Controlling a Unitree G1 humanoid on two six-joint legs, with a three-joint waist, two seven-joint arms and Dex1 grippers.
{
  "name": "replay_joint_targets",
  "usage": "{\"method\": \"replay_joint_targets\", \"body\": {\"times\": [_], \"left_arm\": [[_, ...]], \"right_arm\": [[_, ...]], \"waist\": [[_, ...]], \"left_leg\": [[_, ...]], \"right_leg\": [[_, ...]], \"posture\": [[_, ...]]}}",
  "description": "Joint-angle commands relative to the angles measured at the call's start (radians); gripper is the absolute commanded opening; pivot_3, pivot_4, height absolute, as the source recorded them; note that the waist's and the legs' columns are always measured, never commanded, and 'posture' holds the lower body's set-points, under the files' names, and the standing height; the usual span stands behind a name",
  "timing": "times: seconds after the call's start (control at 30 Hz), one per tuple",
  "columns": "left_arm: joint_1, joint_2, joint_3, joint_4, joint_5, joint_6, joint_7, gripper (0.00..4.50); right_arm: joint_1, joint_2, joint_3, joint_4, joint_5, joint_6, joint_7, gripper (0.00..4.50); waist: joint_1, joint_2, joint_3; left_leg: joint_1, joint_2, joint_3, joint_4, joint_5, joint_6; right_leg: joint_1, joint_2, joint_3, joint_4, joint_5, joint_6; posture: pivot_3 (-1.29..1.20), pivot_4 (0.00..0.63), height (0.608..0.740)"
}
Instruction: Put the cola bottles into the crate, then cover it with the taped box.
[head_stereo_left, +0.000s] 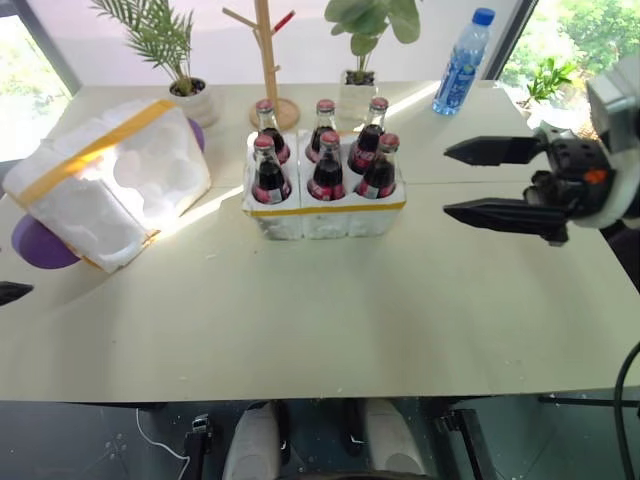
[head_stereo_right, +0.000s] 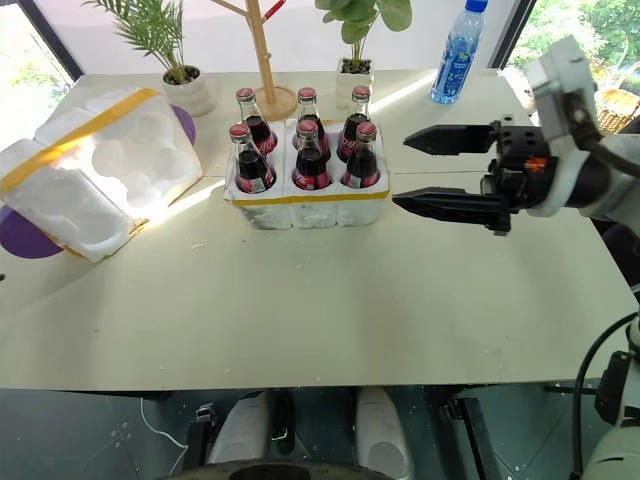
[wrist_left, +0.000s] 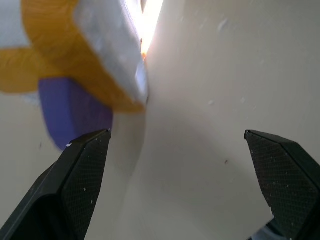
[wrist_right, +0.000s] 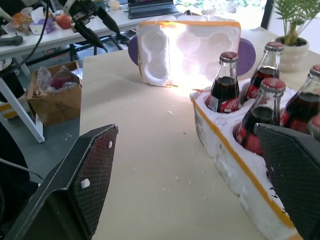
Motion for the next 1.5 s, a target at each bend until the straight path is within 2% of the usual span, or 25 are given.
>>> {"method": "replay_joint_targets", "body": {"times": [0.03,0.13,0.27,0.37,0.47,0.57,0.7,0.77,0.8,0.97,1.07,1.17,1.23,1.37,1.5], "left_arm": [[-0.247,0.041,-0.263,0.21,0.071,-0.144,-0.027,4.5],[-0.595,-0.03,-0.505,0.395,0.217,-0.212,-0.04,4.5],[-0.896,-0.126,-0.685,0.621,0.377,-0.308,-0.029,4.5],[-1.047,-0.189,-0.757,0.758,0.453,-0.353,0.001,4.5],[-1.126,-0.232,-0.799,0.849,0.51,-0.395,0.041,4.5],[-1.175,-0.259,-0.81,0.898,0.533,-0.411,0.049,3.61],[-1.2,-0.268,-0.819,0.925,0.556,-0.431,0.04,1.69],[-1.209,-0.267,-0.821,0.928,0.562,-0.433,0.017,0.57],[-1.213,-0.265,-0.82,0.926,0.563,-0.434,0.004,0.29],[-1.229,-0.262,-0.795,0.899,0.548,-0.477,0.026,0.28],[-1.25,-0.29,-0.718,0.829,0.497,-0.639,0.233,0.28],[-1.287,-0.335,-0.676,0.771,0.501,-0.735,0.475,0.28],[-1.314,-0.394,-0.644,0.674,0.489,-0.786,0.614,0.28],[-1.292,-0.478,-0.645,0.454,0.518,-0.871,0.768,0.28],[-1.252,-0.549,-0.689,0.238,0.57,-0.797,0.829,0.28]], "right_arm": [[-0.051,-0.023,-0.003,0.018,0.004,-0.026,0.021,4.48],[-0.073,-0.05,-0.013,0.012,0.03,-0.013,0.04,4.48],[-0.079,-0.079,-0.046,-0.016,0.079,0.02,0.033,4.48],[-0.069,-0.091,-0.075,-0.039,0.101,0.036,-0.001,4.48],[-0.047,-0.098,-0.104,-0.058,0.122,0.05,-0.032,4.48],[-0.023,-0.1,-0.124,-0.076,0.136,0.056,-0.059,4.5],[-0.001,-0.097,-0.133,-0.092,0.148,0.052,-0.091,4.5],[0.004,-0.094,-0.131,-0.093,0.148,0.046,-0.104,4.5],[0.008,-0.093,-0.131,-0.093,0.149,0.044,-0.109,4.5],[0.027,-0.102,-0.125,-0.068,0.163,0.073,-0.131,4.5],[0.084,-0.105,-0.138,-0.067,0.09,0.028,-0.155,4.5],[0.123,-0.104,-0.159,-0.065,0.084,0.022,-0.165,4.5],[0.148,-0.097,-0.182,-0.068,0.092,0.025,-0.171,4.5],[0.175,-0.09,-0.199,-0.063,0.087,0.023,-0.187,4.5],[0.197,-0.087,-0.206,-0.056,0.078,0.016,-0.199,4.5]], "waist": [[-0.001,0.0,0.0],[-0.001,0.0,-0.001],[0.007,-0.002,-0.001],[0.011,-0.003,-0.002],[0.009,-0.004,-0.002],[0.013,-0.004,-0.002],[0.016,-0.004,-0.002],[0.016,-0.004,-0.002],[0.016,-0.004,-0.002],[0.02,-0.005,-0.002],[0.023,-0.006,-0.002],[0.027,-0.009,-0.003],[0.026,-0.01,-0.003],[0.02,-0.01,-0.003],[0.018,-0.01,-0.003]], "left_leg": [[-0.001,-0.001,0.001,0.0,0.0,0.0],[-0.014,-0.006,0.006,0.003,0.0,0.002],[-0.015,-0.005,0.005,0.004,0.0,0.002],[-0.014,-0.002,0.005,0.005,0.0,0.002],[-0.013,0.0,0.005,0.006,0.0,0.002],[-0.014,0.001,0.005,0.009,0.0,0.002],[-0.015,0.001,0.004,0.018,-0.001,0.004],[-0.014,0.001,0.004,0.02,-0.001,0.004],[-0.014,0.001,0.004,0.02,-0.001,0.004],[-0.014,0.001,0.003,0.021,-0.001,0.004],[-0.014,0.001,0.002,0.021,-0.001,0.004],[-0.015,0.001,0.0,0.021,0.0,0.003],[-0.015,0.0,0.0,0.022,0.0,0.004],[-0.014,-0.001,0.0,0.022,0.0,0.004],[-0.013,0.0,0.0,0.022,0.0,0.003]], "right_leg": [[-0.001,-0.001,0.0,0.0,0.0,0.0],[-0.005,0.001,-0.001,0.002,0.002,0.004],[-0.005,0.005,-0.002,0.003,0.006,0.01],[-0.005,0.008,-0.002,0.004,0.006,0.01],[-0.005,0.009,-0.001,0.004,0.006,0.009],[-0.004,0.009,-0.001,0.005,0.006,0.009],[-0.004,0.008,-0.001,0.011,0.006,0.009],[-0.003,0.008,-0.001,0.011,0.004,0.006],[-0.003,0.008,-0.001,0.012,0.004,0.006],[-0.004,0.008,-0.001,0.015,0.004,0.007],[-0.004,0.008,-0.001,0.016,0.005,0.009],[-0.003,0.007,-0.002,0.017,0.005,0.009],[-0.003,0.007,-0.002,0.017,0.006,0.009],[-0.001,0.007,-0.001,0.016,0.006,0.011],[-0.001,0.009,-0.001,0.017,0.006,0.011]], "posture": [[0.0,0.15,0.74],[0.0,0.15,0.74],[0.0,0.15,0.74],[0.0,0.15,0.74],[0.0,0.15,0.74],[0.0,0.15,0.74],[0.0,0.15,0.74],[0.0,0.15,0.74],[0.0,0.15,0.74],[0.0,0.15,0.74],[0.0,0.15,0.74],[0.0,0.15,0.74],[0.0,0.15,0.74],[0.0,0.15,0.74],[0.0,0.15,0.74]]}}
